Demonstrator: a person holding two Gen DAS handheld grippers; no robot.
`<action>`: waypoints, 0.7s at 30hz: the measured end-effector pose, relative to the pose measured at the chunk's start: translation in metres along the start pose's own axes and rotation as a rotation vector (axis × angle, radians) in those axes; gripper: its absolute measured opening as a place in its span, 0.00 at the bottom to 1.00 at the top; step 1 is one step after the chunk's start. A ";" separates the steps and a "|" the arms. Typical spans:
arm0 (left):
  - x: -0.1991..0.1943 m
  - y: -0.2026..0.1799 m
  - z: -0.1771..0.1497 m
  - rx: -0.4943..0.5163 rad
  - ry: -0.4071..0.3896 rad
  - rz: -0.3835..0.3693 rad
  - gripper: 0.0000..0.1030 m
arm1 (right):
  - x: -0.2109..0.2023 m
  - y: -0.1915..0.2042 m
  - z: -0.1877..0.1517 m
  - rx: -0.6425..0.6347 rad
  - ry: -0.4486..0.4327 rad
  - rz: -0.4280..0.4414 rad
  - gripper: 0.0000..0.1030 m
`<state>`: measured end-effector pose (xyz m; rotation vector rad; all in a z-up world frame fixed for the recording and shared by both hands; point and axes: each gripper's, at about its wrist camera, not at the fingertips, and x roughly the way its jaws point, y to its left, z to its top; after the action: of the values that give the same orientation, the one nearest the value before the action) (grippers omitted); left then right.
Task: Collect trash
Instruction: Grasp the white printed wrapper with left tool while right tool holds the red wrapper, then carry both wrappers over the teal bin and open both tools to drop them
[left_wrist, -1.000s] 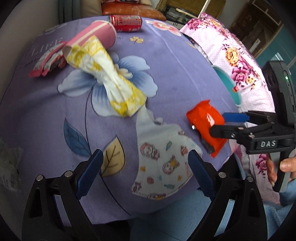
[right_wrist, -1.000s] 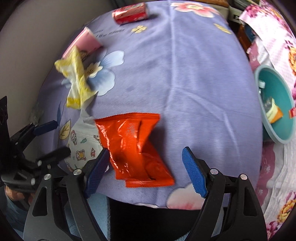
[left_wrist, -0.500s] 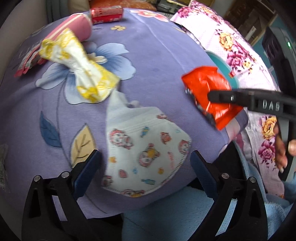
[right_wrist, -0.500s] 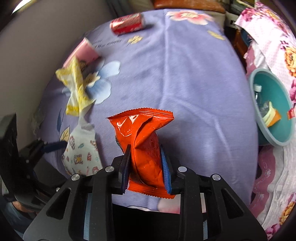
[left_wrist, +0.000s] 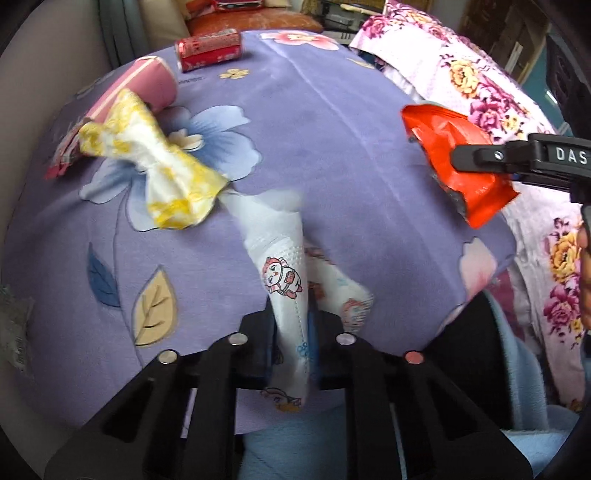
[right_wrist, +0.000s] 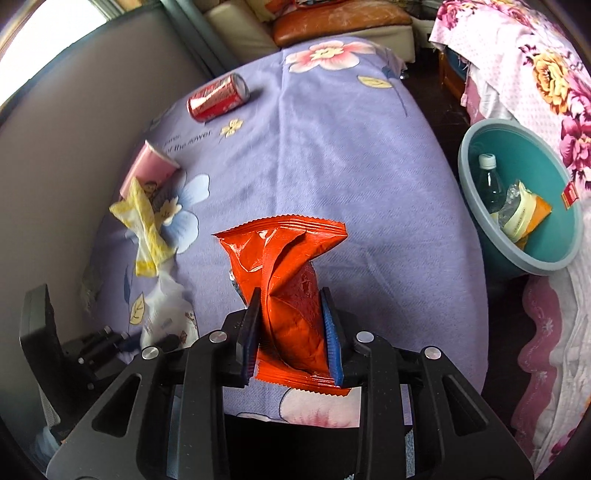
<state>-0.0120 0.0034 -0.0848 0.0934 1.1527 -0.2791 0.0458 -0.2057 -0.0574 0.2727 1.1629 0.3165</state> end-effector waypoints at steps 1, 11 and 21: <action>-0.001 -0.004 0.002 0.006 -0.005 0.004 0.12 | -0.002 -0.002 0.001 0.003 -0.006 0.005 0.28; -0.026 -0.025 0.060 0.006 -0.091 -0.069 0.11 | -0.027 -0.041 0.011 0.087 -0.095 0.009 0.28; -0.011 -0.082 0.138 0.049 -0.136 -0.159 0.11 | -0.062 -0.115 0.035 0.209 -0.207 -0.081 0.28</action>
<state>0.0845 -0.1035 -0.0129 0.0255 1.0193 -0.4480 0.0671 -0.3371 -0.0339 0.4301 1.0001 0.0925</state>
